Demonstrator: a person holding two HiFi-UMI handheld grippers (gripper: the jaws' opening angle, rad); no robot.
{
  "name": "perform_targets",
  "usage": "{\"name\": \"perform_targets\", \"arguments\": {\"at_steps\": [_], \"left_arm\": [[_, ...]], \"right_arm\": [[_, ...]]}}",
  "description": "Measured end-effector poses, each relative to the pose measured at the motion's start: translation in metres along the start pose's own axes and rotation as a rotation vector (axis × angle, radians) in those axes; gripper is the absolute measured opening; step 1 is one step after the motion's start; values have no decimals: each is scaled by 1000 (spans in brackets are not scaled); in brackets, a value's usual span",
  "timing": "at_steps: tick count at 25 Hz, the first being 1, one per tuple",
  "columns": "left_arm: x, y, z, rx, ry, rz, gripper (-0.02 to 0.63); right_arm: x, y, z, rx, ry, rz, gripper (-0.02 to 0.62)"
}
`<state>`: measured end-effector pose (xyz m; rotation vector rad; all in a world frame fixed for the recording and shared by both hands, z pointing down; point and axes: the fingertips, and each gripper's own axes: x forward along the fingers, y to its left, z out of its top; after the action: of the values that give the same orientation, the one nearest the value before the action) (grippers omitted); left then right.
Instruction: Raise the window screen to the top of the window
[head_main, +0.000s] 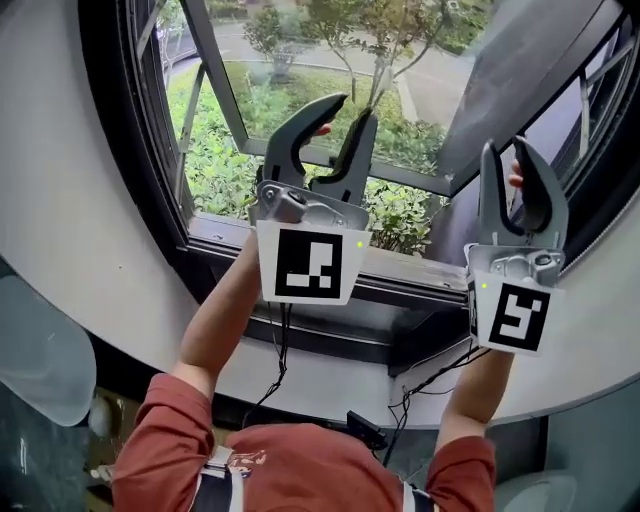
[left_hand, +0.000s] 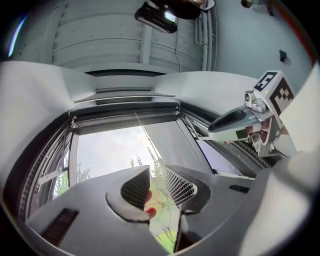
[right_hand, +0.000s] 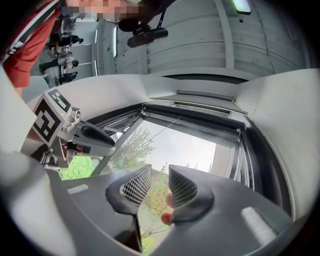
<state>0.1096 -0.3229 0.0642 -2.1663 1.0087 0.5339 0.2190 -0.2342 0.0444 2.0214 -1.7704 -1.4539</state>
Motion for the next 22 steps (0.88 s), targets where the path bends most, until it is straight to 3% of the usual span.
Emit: {"name": "perform_targets", "arguments": {"at_steps": [11, 15, 22], "left_arm": [[-79, -41, -82, -144, 167, 10, 97], [-112, -51, -131, -264, 281, 32, 98], [-156, -74, -176, -275, 385, 26, 97]], "right_arm": [[-75, 85, -62, 275, 91, 10, 117], [-102, 116, -93, 343, 168, 9, 117], [-137, 160, -142, 438, 314, 3, 117]]}}
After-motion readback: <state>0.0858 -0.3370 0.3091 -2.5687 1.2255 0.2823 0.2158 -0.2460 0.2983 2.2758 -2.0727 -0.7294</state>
